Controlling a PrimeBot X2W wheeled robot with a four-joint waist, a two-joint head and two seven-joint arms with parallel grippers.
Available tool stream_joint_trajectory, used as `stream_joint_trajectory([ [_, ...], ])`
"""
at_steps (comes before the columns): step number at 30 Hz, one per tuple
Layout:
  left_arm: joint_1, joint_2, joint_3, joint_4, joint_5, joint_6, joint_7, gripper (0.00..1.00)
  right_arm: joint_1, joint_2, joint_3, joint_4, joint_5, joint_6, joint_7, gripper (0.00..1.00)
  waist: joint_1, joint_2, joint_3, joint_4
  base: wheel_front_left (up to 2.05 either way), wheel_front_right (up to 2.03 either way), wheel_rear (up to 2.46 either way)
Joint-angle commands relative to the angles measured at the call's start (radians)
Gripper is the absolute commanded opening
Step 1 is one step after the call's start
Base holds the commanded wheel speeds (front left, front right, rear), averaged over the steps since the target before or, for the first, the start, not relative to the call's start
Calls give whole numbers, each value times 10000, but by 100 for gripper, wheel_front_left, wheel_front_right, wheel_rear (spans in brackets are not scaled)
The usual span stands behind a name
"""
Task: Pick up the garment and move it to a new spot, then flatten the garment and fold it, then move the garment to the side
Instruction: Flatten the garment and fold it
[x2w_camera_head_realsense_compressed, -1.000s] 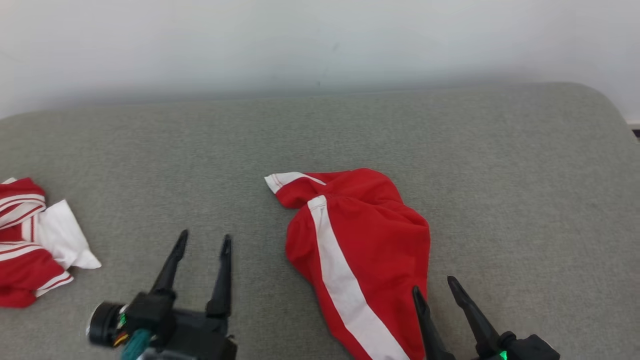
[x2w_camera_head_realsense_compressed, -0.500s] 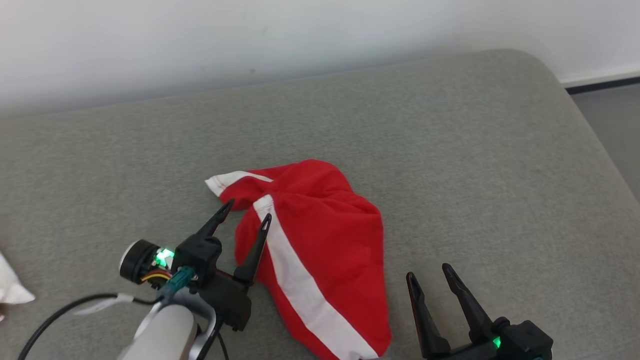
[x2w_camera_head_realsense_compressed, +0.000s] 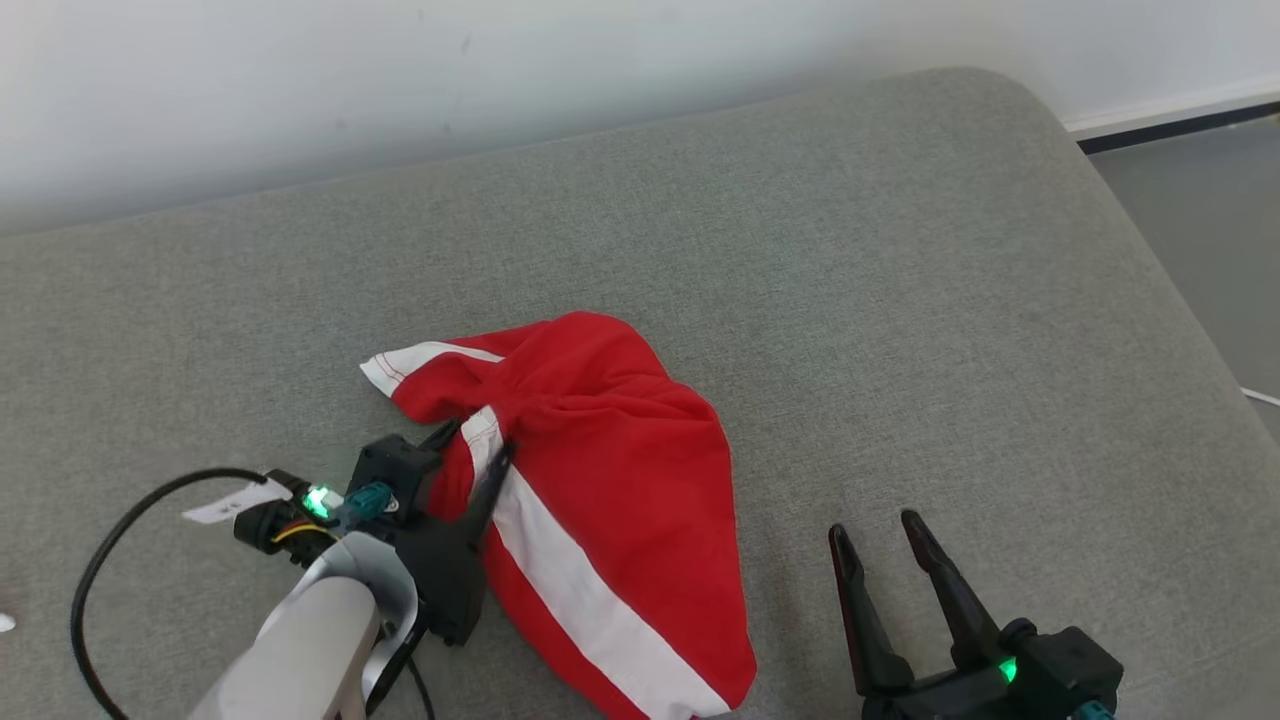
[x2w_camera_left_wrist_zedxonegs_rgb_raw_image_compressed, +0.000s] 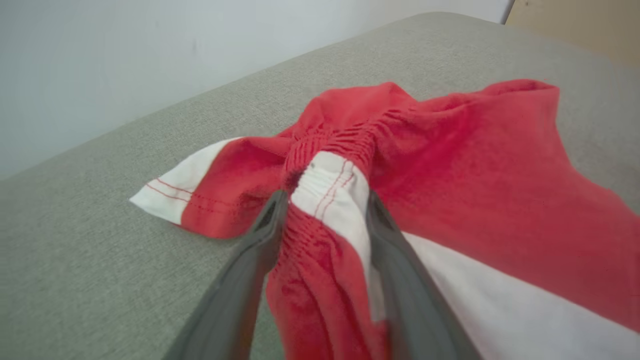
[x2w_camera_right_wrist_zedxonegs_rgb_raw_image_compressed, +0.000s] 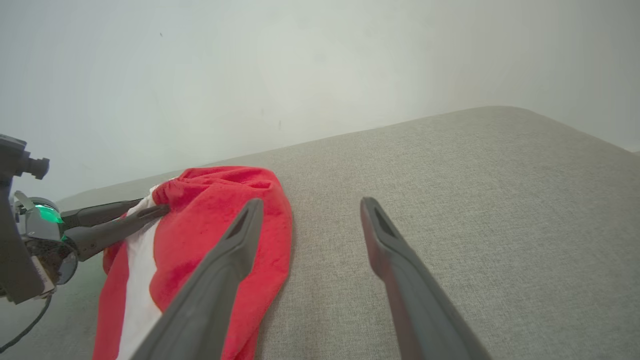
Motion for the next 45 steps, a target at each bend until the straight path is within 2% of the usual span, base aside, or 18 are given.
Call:
stream_joint_trajectory([
  [1,-199,43,-80,55,-141,18,-95,0,-9,31,-47,-71,-16,14,-25,100,-1,-1,-39,57,0,0,0],
  [7,-477,-110,-25,191,-416,30,-571,0,182,31,-148,-159,-90,14,-25,100,-1,-1,-221,580,0,0,0],
  [11,-140,-253,374,-24,-663,322,-755,0,136,31,-134,-181,-201,14,-25,100,-1,-1,-288,1123,0,0,0],
  [18,1669,-445,1347,-1625,-775,1188,-813,0,-4,-59,-262,-197,-315,14,-25,100,-1,-1,-338,2081,0,0,0],
  [24,3741,-674,2309,-3317,-627,1792,-818,0,56,-118,-264,-110,-346,14,-25,100,-1,-1,-414,2518,0,0,0],
  [27,4560,-785,2746,-3843,-435,1879,-819,0,120,-124,-239,-7,-337,14,-25,100,-1,-1,-435,2665,0,0,0],
  [31,5137,-1035,3145,-3958,-207,1744,-820,0,172,-139,-149,271,-332,14,-25,100,-1,-1,-511,2742,0,0,0],
  [32,5208,-1081,3228,-3931,-135,1671,-820,16,190,-140,-156,349,-306,14,-25,100,-1,-1,-533,2758,0,0,0],
  [33,5264,-1115,3299,-3904,-65,1627,-820,84,192,-131,-159,394,-288,14,-25,100,-1,-1,-551,2770,0,0,0],
  [34,5298,-1167,3340,-3896,-11,1576,-821,100,191,-127,-165,451,-270,14,-25,100,-1,-1,-571,2787,0,0,0],
  [45,5736,-1690,4796,-5601,1096,935,-820,100,110,-168,-428,1179,-153,14,-25,100,-1,-1,-833,3012,0,0,0],
])
